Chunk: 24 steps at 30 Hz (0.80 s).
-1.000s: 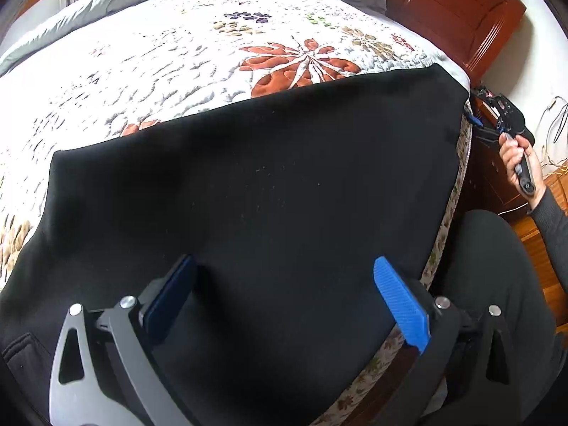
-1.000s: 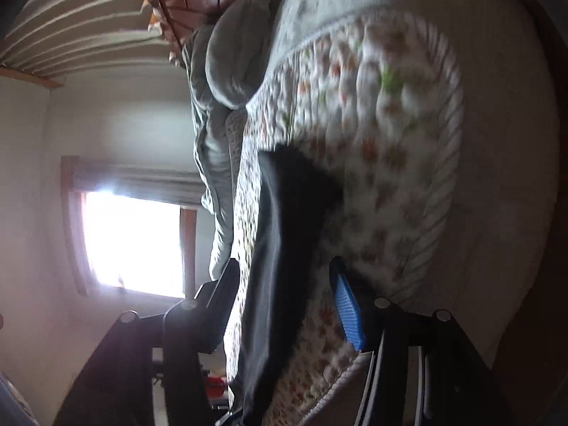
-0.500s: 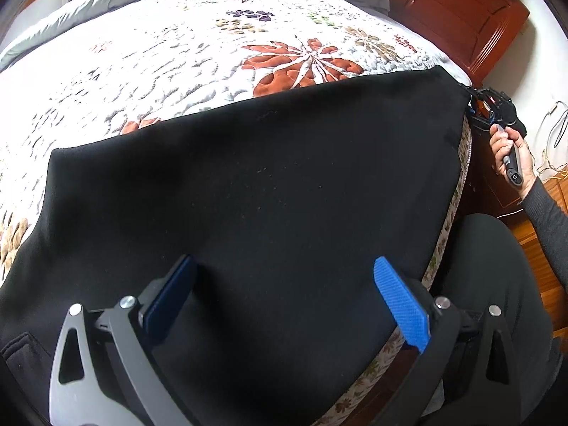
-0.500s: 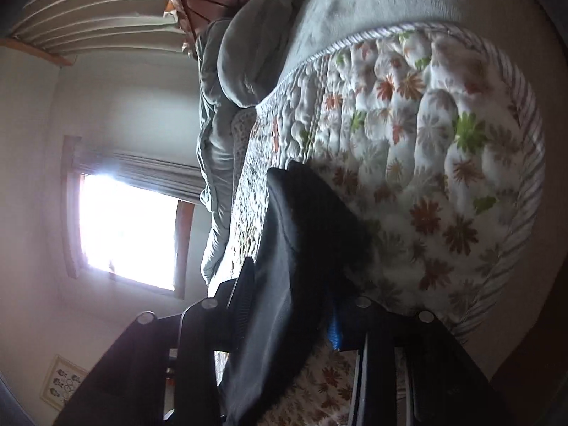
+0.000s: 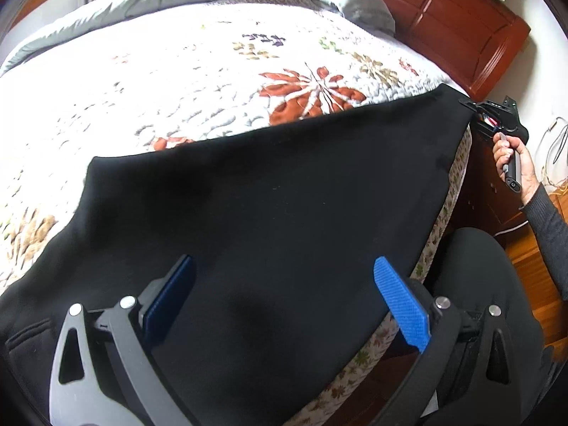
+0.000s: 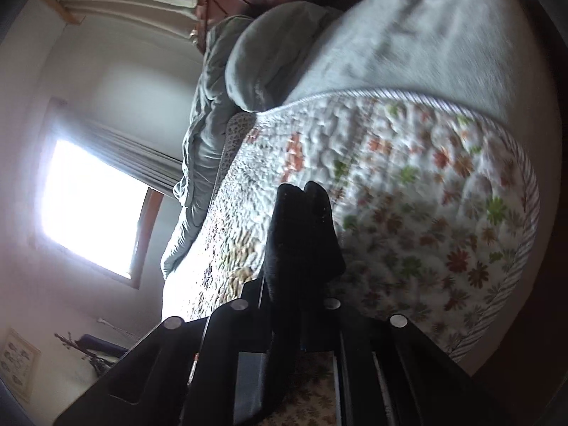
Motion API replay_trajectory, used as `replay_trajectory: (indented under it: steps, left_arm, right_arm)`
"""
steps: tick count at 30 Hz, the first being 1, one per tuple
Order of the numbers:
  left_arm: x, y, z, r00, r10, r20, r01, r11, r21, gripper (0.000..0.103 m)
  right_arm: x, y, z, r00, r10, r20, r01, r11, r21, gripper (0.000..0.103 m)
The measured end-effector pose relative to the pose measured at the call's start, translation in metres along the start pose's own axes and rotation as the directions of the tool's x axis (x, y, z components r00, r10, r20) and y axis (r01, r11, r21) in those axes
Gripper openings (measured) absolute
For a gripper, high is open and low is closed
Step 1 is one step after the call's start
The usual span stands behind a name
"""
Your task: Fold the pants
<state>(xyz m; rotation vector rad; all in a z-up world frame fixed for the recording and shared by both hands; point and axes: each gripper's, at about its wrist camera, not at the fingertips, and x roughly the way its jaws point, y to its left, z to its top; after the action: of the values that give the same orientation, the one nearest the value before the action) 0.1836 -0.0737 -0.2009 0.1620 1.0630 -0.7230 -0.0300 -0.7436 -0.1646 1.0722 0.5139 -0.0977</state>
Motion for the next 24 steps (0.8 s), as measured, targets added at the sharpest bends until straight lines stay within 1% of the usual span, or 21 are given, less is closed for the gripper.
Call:
replay_trajectory:
  steps: [5, 10, 13, 16, 18, 20, 22, 24]
  left_arm:
    - [-0.018, 0.013, -0.011, 0.999, 0.021, 0.048, -0.018, 0.998, -0.055, 0.100]
    - [-0.033, 0.024, -0.025, 0.995, 0.036, 0.094, -0.027, 0.995, -0.098, 0.100]
    - [-0.040, 0.030, -0.030, 0.991, 0.045, 0.124, -0.031, 0.993, -0.117, 0.100]
    - [-0.045, 0.035, -0.035, 0.987, 0.062, 0.145, -0.045, 0.992, -0.117, 0.100]
    - [-0.049, 0.037, -0.039, 0.982, 0.089, 0.164, -0.073, 0.992, -0.101, 0.100]
    - [-0.052, 0.038, -0.043, 0.978, 0.097, 0.184, -0.082, 0.993, -0.087, 0.100]
    - [-0.055, 0.041, -0.047, 0.970, 0.114, 0.215, -0.099, 0.992, -0.078, 0.100]
    - [-0.059, 0.045, -0.052, 0.962, 0.113, 0.249, -0.093, 0.992, -0.088, 0.100]
  right_arm:
    - [-0.017, 0.057, -0.004, 0.997, -0.063, 0.051, 0.070, 0.986, -0.149, 0.010]
    - [-0.032, 0.112, -0.015, 0.990, -0.095, 0.108, 0.121, 0.954, -0.276, 0.010]
    - [-0.035, 0.141, -0.022, 0.987, -0.105, 0.121, 0.140, 0.932, -0.334, 0.010]
    - [-0.041, 0.165, -0.031, 0.984, -0.119, 0.135, 0.163, 0.906, -0.392, 0.010]
    - [-0.045, 0.180, -0.038, 0.981, -0.126, 0.145, 0.177, 0.887, -0.427, 0.010]
    - [-0.047, 0.194, -0.045, 0.978, -0.135, 0.156, 0.193, 0.867, -0.460, 0.010]
    - [-0.048, 0.207, -0.053, 0.975, -0.146, 0.169, 0.211, 0.844, -0.493, 0.010]
    - [-0.050, 0.218, -0.059, 0.973, -0.151, 0.177, 0.223, 0.825, -0.520, 0.010]
